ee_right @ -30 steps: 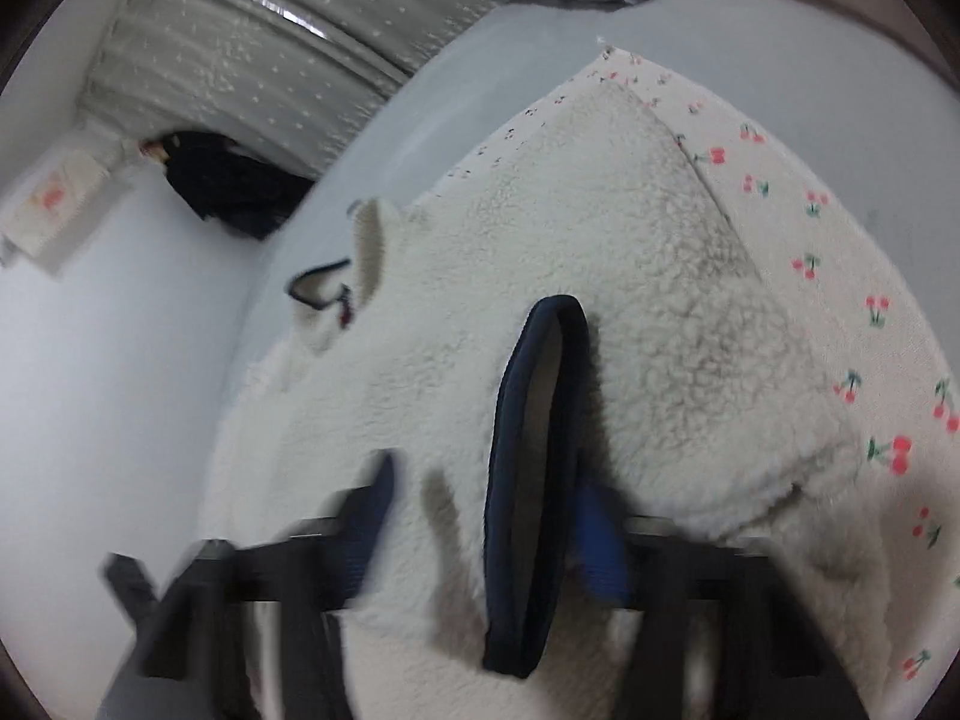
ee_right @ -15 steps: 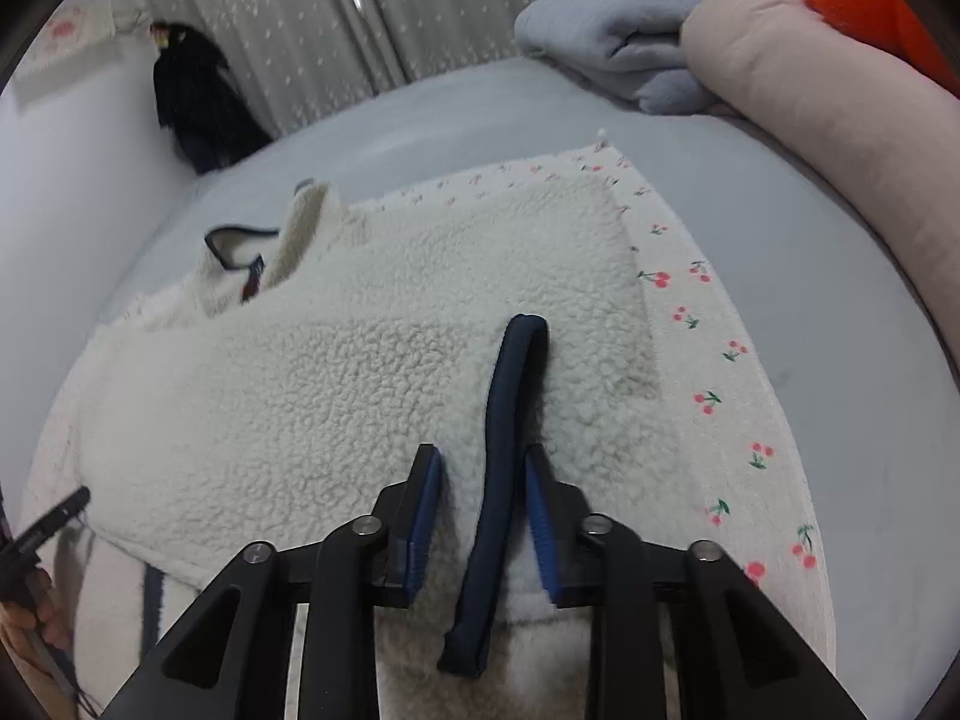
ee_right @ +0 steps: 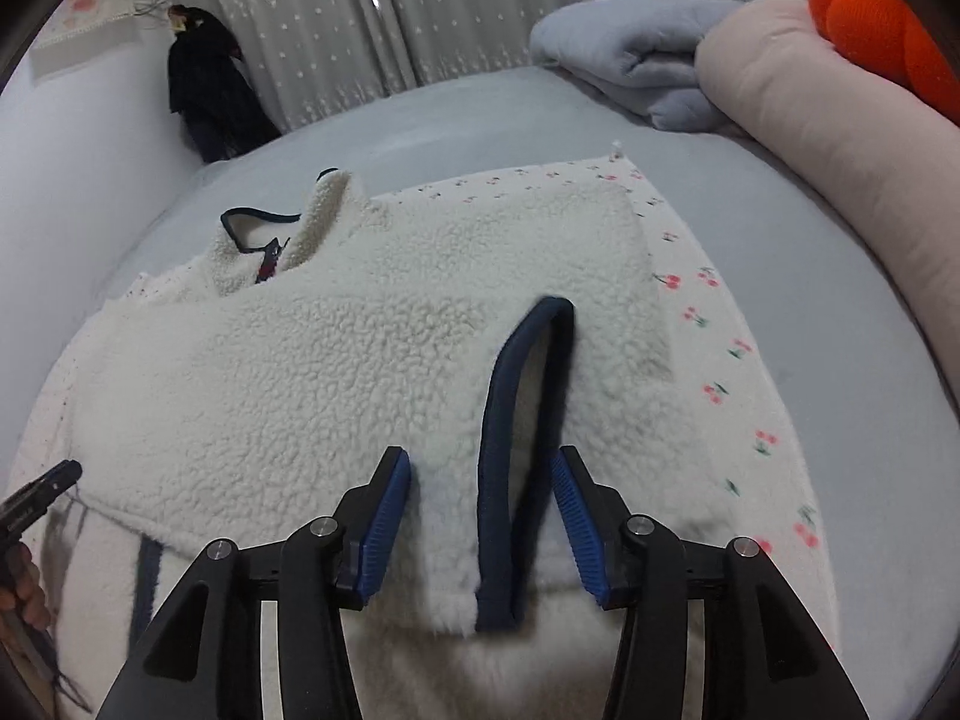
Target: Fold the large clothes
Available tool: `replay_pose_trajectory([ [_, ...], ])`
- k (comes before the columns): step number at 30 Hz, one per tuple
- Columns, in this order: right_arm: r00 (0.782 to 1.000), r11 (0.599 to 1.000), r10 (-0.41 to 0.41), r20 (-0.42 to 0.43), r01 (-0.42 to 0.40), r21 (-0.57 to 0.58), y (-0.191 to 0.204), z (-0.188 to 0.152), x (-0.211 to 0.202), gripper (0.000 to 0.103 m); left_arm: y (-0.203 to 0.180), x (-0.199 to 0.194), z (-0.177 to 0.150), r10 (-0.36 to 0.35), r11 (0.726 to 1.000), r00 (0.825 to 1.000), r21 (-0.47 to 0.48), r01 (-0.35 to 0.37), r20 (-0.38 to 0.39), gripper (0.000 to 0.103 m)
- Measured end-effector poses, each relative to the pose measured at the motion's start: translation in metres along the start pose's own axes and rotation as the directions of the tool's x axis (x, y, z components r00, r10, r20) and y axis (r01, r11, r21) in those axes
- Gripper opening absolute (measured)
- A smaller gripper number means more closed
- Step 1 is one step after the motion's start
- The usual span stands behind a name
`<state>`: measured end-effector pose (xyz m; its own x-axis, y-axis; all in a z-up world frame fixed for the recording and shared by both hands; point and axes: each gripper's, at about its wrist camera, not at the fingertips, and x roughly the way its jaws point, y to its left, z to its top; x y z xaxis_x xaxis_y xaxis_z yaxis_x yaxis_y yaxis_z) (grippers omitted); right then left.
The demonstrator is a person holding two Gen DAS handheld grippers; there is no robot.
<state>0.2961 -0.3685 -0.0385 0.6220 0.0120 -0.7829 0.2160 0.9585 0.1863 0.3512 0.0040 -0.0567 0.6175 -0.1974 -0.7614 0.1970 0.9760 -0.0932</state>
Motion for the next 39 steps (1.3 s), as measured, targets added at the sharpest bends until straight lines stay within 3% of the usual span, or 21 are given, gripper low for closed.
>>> replay_pose_trajectory([
  [1,1.0,1.0,0.009,-0.014,-0.009,-0.009,-0.001,0.0,-0.011,0.054,0.0,-0.01,-0.001,-0.009,1.0,1.0,0.0,0.009,0.013,0.074],
  [3,1.0,0.999,0.021,-0.016,-0.022,-0.036,-0.001,-0.004,-0.042,0.071,0.003,-0.032,-0.003,-0.012,1.0,1.0,-0.014,0.012,0.027,0.076],
  [5,1.0,0.998,0.02,0.001,-0.02,-0.056,-0.003,-0.011,-0.073,0.081,0.007,-0.053,-0.007,-0.004,0.999,1.0,-0.034,0.004,0.008,0.079],
  [12,0.997,0.994,0.071,-0.015,-0.072,-0.081,-0.015,-0.055,-0.17,0.086,0.026,-0.124,-0.048,0.043,0.999,0.999,0.013,-0.043,-0.032,0.089],
  [17,0.991,0.99,0.12,-0.053,-0.123,-0.062,-0.031,-0.105,-0.211,0.087,0.056,-0.158,-0.09,-0.003,1.0,0.993,-0.02,0.0,-0.122,0.092],
  [25,0.973,0.981,0.192,-0.13,-0.188,0.049,-0.056,-0.183,-0.233,0.087,0.104,-0.18,-0.154,-0.038,0.993,0.967,-0.115,0.009,-0.251,0.096],
  [29,0.958,0.966,0.247,-0.146,-0.232,0.111,-0.066,-0.211,-0.23,0.087,0.121,-0.176,-0.189,-0.128,0.978,0.945,-0.199,0.069,-0.302,0.096],
  [35,0.929,0.932,0.329,-0.169,-0.291,0.219,-0.074,-0.244,-0.21,0.087,0.129,-0.158,-0.232,-0.338,0.909,0.896,-0.347,0.231,-0.289,0.095],
  [38,0.907,0.906,0.383,-0.177,-0.332,0.263,-0.072,-0.26,-0.194,0.087,0.12,-0.162,-0.241,-0.343,0.912,0.912,-0.31,0.267,-0.226,0.095],
  [39,0.903,0.902,0.39,-0.18,-0.336,0.271,-0.071,-0.263,-0.191,0.087,0.118,-0.163,-0.243,-0.358,0.908,0.909,-0.307,0.285,-0.215,0.094],
])
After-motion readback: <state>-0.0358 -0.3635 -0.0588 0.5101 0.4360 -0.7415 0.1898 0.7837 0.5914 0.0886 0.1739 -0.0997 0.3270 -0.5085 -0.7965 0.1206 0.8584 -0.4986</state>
